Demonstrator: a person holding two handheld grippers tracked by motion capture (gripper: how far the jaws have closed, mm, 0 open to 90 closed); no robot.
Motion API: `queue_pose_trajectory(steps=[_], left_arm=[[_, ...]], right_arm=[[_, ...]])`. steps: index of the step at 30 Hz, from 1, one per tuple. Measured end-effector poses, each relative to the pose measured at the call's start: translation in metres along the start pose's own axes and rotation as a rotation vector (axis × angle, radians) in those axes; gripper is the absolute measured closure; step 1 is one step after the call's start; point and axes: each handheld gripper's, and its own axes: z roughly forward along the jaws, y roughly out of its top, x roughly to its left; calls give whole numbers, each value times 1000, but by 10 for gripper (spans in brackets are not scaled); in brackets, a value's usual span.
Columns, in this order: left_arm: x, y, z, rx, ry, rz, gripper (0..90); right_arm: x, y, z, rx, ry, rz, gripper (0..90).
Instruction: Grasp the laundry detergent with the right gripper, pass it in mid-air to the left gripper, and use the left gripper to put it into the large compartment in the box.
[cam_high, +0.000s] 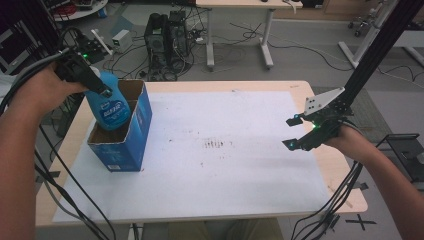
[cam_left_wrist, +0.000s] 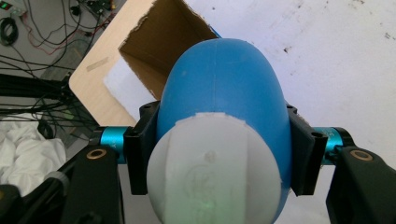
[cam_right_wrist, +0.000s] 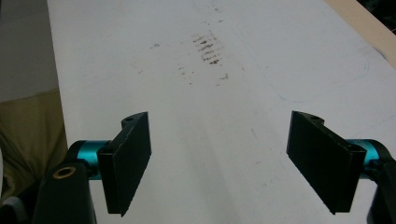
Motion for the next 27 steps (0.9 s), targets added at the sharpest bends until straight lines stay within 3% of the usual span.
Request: queue_pose_trajectory(steps=[1, 2, 6, 9, 10, 12, 14, 15, 16, 17, 20, 22, 26, 27], left_arm=[[-1, -1, 3, -12, -1, -10, 388], [-1, -1, 5, 1, -8, 7, 388], [0, -3, 15, -1, -27, 33, 388], [-2, -4, 23, -11, -40, 30, 388], [2, -4, 23, 33, -43, 89, 388], [4, -4, 27, 60, -50, 123, 388], [3, -5, 34, 46, -58, 118, 388], [4, -5, 35, 69, -65, 139, 388], [3, -6, 39, 54, -73, 120, 387], [5, -7, 40, 63, -72, 145, 388], [3, -9, 47, 51, -82, 129, 388], [4, -11, 53, 72, -91, 156, 388], [2, -13, 61, 61, -104, 159, 388], [3, -13, 63, 79, -108, 186, 388]], right_arm=[[0, 0, 0, -7, -4, -8, 213], [-1, 0, 0, -13, -5, -22, 213], [0, -2, -3, -10, -11, -16, 213], [0, -3, -3, -15, -19, -16, 213], [1, -3, -3, -9, -18, -8, 213], [1, -4, -3, -13, -22, -8, 213], [1, -5, -3, -8, -24, -4, 213], [2, -5, -3, -5, -24, 0, 212], [1, -6, -3, -6, -25, -4, 213], [1, -6, -3, -6, -27, -3, 213], [2, -6, -3, -8, -28, 4, 213], [1, -5, -2, -9, -32, -1, 213], [3, -4, 0, -5, -32, -5, 213], [3, -4, 0, -4, -30, -5, 213]])
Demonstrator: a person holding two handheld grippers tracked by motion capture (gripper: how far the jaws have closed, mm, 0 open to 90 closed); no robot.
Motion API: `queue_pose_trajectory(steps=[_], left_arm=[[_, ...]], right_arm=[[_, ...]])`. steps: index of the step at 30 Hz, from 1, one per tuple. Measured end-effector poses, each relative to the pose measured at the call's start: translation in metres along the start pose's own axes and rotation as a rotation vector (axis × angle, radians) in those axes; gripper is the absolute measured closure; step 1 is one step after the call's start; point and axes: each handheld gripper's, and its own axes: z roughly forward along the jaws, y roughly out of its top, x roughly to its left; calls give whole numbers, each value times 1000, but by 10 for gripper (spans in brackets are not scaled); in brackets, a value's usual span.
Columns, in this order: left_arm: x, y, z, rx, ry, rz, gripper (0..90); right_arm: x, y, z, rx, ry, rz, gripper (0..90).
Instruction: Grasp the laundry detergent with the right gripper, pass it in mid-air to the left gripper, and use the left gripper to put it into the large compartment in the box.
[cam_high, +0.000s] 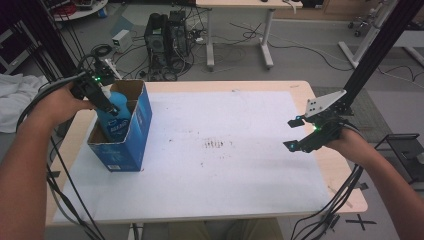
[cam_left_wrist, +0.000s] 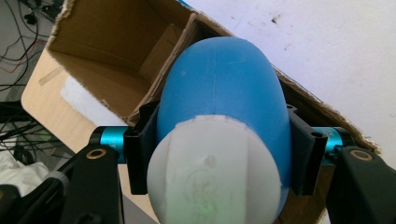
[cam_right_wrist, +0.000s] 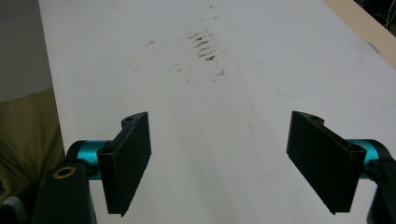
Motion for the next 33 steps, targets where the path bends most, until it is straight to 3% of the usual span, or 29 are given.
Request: queue_pose_trajectory(steps=[3, 4, 6, 9, 19, 20, 22, 24, 25, 26, 27, 28, 30, 31, 32, 33], left_arm=[[-2, 0, 8, -4, -3, -7, 388], [0, 1, 8, 16, -2, 20, 387], [0, 1, 12, 25, -6, 34, 388], [-1, -1, 20, 1, -12, 10, 388], [-4, -2, 38, 27, -29, 32, 388], [-2, -2, 38, 40, -27, 53, 388], [-4, -3, 42, 24, -30, 33, 388], [-2, -3, 42, 48, -32, 64, 388], [-4, -4, 45, 25, -33, 40, 388], [-4, -3, 46, 31, -35, 45, 388], [-1, -3, 45, 62, -35, 85, 388], [-3, -3, 48, 48, -34, 71, 388], [-3, -3, 50, 58, -41, 83, 388], [-5, -3, 53, 37, -41, 61, 388], [-3, -3, 53, 70, -44, 99, 388], [-3, -3, 54, 69, -48, 98, 388]], right_arm=[[0, 0, 1, -1, -2, 1, 213], [0, -1, 1, 3, 0, 5, 213], [0, -1, 1, 4, -3, 9, 213], [0, -2, 2, 2, -4, 12, 212], [-1, -2, 4, 3, -8, 17, 213], [-1, -2, 4, 3, -10, 19, 213], [-1, -2, 4, 1, -12, 19, 213], [-1, -3, 5, 7, -13, 26, 213], [-1, -3, 4, 10, -11, 27, 213], [-1, -3, 5, 8, -13, 31, 213], [0, -3, 5, 7, -10, 33, 212], [-1, -3, 6, 6, -11, 23, 212], [0, -3, 7, 9, -13, 25, 212], [0, -2, 8, 11, -13, 28, 213], [0, -3, 8, 12, -10, 28, 213], [0, -3, 8, 12, -11, 27, 213]])
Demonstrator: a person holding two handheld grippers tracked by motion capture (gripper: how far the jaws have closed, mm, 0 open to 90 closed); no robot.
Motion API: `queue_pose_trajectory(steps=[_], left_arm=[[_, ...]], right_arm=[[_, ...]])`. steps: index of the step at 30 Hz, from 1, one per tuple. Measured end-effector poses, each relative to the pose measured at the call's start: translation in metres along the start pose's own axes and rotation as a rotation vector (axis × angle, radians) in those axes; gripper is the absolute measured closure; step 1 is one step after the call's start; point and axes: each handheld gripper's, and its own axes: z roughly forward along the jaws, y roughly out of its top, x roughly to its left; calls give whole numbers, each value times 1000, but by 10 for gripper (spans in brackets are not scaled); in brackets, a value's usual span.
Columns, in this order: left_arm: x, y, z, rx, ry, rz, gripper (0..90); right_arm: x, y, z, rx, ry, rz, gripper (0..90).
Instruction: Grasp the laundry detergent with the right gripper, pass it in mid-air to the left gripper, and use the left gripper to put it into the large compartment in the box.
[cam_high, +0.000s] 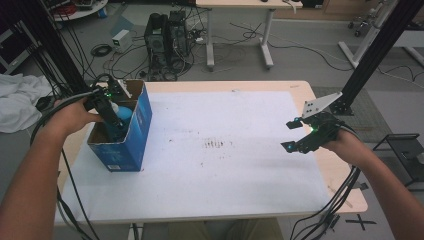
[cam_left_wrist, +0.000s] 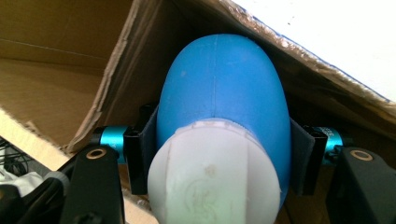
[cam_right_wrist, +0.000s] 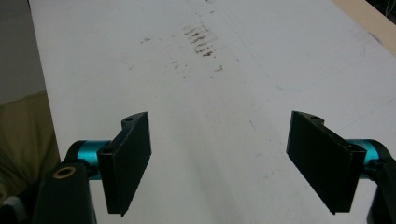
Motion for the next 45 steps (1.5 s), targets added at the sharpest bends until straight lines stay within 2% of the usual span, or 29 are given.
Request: queue_pose_trajectory(steps=[1, 2, 3, 4, 5, 6, 8, 9, 11, 13, 14, 15, 17, 20, 23, 24, 25, 26, 29, 34, 37, 38, 39, 40, 41, 42, 43, 44, 45], left_arm=[[-2, -1, 3, -24, 1, -25, 388], [-1, -1, 3, -10, -3, -11, 388], [-2, -1, 6, -28, 0, -32, 388], [-1, -1, 5, -4, -5, -9, 387], [-2, -2, 8, -23, -5, -32, 388], [0, -2, 7, 6, -6, 3, 388], [0, -2, 7, 4, -6, 4, 388], [-2, -2, 10, -28, -5, -31, 388], [1, -2, 7, 5, -11, 1, 388], [0, -2, 9, -12, -10, -15, 387], [2, -2, 8, -2, -8, -2, 387], [0, -3, 10, -27, -12, -38, 387], [3, -4, 8, 13, -21, -3, 385], [0, -5, 11, -35, -24, -77, 383], [-1, -6, 12, -36, -25, -81, 382], [3, -5, 8, 15, -27, -19, 382], [2, -5, 9, 5, -26, -33, 382], [-1, -6, 12, -37, -25, -83, 381], [4, -6, 8, 12, -35, -26, 378], [3, -7, 10, 13, -53, -41, 349], [0, -7, 13, -32, -53, -103, 316], [4, -7, 10, 14, -53, -43, 316], [4, -7, 9, 10, -51, -44, 315], [1, -8, 11, -24, -44, -80, 315], [5, -8, 8, 7, -50, -42, 315], [2, -8, 10, -24, -49, -78, 316], [3, -8, 9, -12, -48, -64, 315], [0, -8, 11, -52, -46, -109, 315], [4, -8, 7, -4, -48, -49, 315]], right_arm=[[0, 0, 0, 3, 0, 10, 213], [0, -1, 1, 2, -2, 3, 213], [-1, -1, 1, 3, -1, 2, 213], [0, -1, 1, 8, -1, 10, 213], [-1, -1, 1, 4, 0, 6, 213], [-1, -1, 1, 2, 1, 5, 212], [-1, 0, 2, 0, 1, 8, 212], [0, 0, 2, 1, 1, 9, 213], [0, 0, 2, 0, 1, 6, 213], [1, 0, 2, 6, 0, 10, 213], [0, 0, 2, 2, 0, 3, 213], [1, 0, 2, 2, 1, 3, 213], [1, 0, 1, 2, -1, 8, 213], [2, 0, 0, 1, 0, 5, 213], [2, 0, 1, -2, -1, 3, 213], [2, 0, 1, -1, 0, 2, 213], [2, 0, 1, -5, 0, -4, 212], [3, 0, 1, -2, 4, 5, 212], [3, 0, 1, -2, 2, 2, 212], [3, 0, 1, -4, 4, 3, 213], [3, 0, 1, 2, 4, -1, 212], [3, 0, 2, 3, 5, -1, 213], [4, 0, 2, 5, 6, 0, 213], [4, 0, 2, 4, 6, 1, 213], [4, 0, 2, 3, 5, 2, 213], [4, 0, 2, 3, 5, 3, 213], [3, 0, 3, 2, 3, -3, 213], [3, 0, 3, 3, 3, -9, 213], [3, 0, 3, 4, 5, -7, 213]])
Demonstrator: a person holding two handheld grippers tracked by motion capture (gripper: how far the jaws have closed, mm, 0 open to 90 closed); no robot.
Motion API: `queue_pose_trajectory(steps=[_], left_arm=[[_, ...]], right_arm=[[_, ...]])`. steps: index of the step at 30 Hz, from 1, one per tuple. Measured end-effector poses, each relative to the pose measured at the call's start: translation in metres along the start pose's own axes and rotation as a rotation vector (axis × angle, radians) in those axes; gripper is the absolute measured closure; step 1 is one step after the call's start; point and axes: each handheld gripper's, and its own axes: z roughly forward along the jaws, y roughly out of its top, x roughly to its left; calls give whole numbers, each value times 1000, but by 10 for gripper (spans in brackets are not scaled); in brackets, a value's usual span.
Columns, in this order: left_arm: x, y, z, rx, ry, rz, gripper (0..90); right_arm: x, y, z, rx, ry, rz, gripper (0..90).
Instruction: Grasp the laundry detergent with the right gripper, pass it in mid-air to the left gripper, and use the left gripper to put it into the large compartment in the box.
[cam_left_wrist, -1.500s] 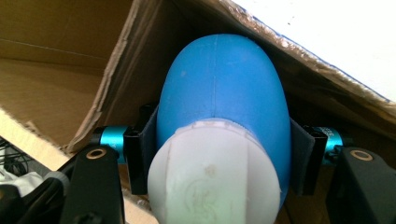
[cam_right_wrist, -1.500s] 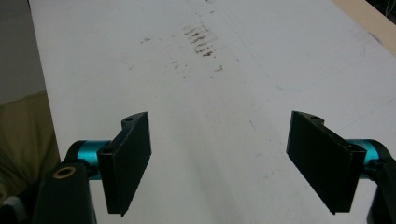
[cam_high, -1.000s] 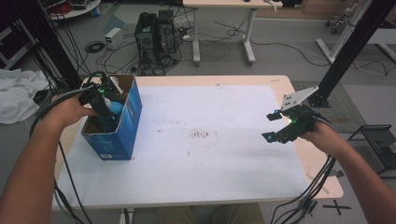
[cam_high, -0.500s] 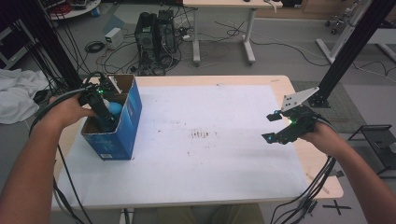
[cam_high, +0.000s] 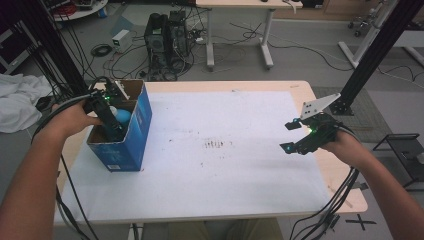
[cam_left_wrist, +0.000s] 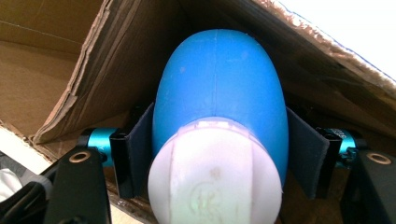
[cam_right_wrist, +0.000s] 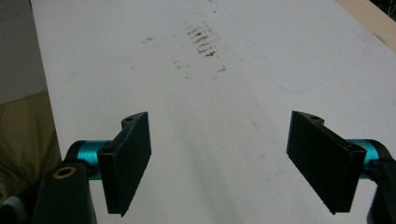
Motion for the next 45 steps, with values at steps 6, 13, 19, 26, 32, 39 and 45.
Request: queue_pose_trajectory(steps=[6, 13, 19, 26, 32, 39, 45], left_arm=[[0, -2, -7, -31, 12, -19, 315], [-3, -1, -13, -70, 9, -48, 315], [-3, -1, -21, -77, 23, -52, 261], [-5, -1, -35, -70, 43, -26, 261], [-10, -1, -47, -102, 44, -53, 261], [-25, 6, -67, -148, 32, -53, 260], [-43, 16, -79, -234, 35, -96, 260]], right_arm=[[0, 0, 1, 0, -2, 0, 213], [1, 1, 1, -3, -2, 0, 213], [1, -1, -2, -12, -5, -1, 213], [3, 0, -3, -14, -4, -6, 213], [4, 0, -5, -25, -6, -10, 213], [5, 0, -7, -34, -9, -15, 213], [7, -1, -10, -42, -7, -22, 213]])
